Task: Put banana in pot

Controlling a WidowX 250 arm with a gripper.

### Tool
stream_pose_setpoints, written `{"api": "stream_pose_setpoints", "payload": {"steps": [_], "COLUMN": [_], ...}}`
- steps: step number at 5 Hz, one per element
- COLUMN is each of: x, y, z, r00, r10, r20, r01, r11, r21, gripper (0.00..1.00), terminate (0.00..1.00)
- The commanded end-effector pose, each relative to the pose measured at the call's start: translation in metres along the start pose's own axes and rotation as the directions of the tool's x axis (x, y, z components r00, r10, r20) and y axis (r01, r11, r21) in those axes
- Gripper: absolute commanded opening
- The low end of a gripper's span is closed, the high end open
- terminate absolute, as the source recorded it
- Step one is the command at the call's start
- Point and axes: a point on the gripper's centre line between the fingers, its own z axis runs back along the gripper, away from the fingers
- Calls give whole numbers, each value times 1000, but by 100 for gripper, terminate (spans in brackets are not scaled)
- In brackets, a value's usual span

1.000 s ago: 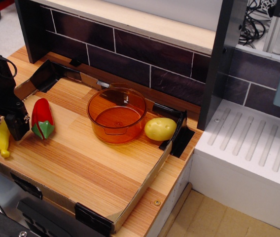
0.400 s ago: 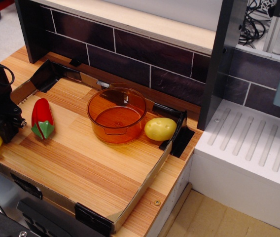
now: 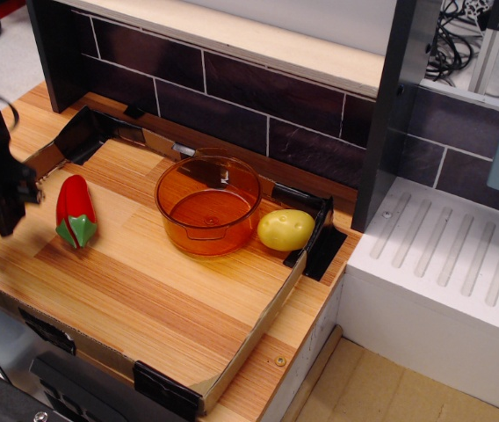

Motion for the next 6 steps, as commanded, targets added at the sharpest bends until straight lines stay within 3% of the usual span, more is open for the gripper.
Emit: {"api": "stream_pose_setpoints", "payload": {"steps": [1, 2, 4, 6], "x": [23, 38, 51, 61], "y": [-34, -63, -116, -148], "z": [58, 57, 30, 31], "r00": [996, 992, 988, 995], "r10": [83, 110, 77, 99], "r20": [31, 57, 134, 27], "r01": [-82, -107, -74, -98], "r11": [996, 993, 997, 995], "r21": [-43, -39, -27, -33], "gripper": [0, 0, 0, 0], "terminate": [0, 0, 0, 0]}}
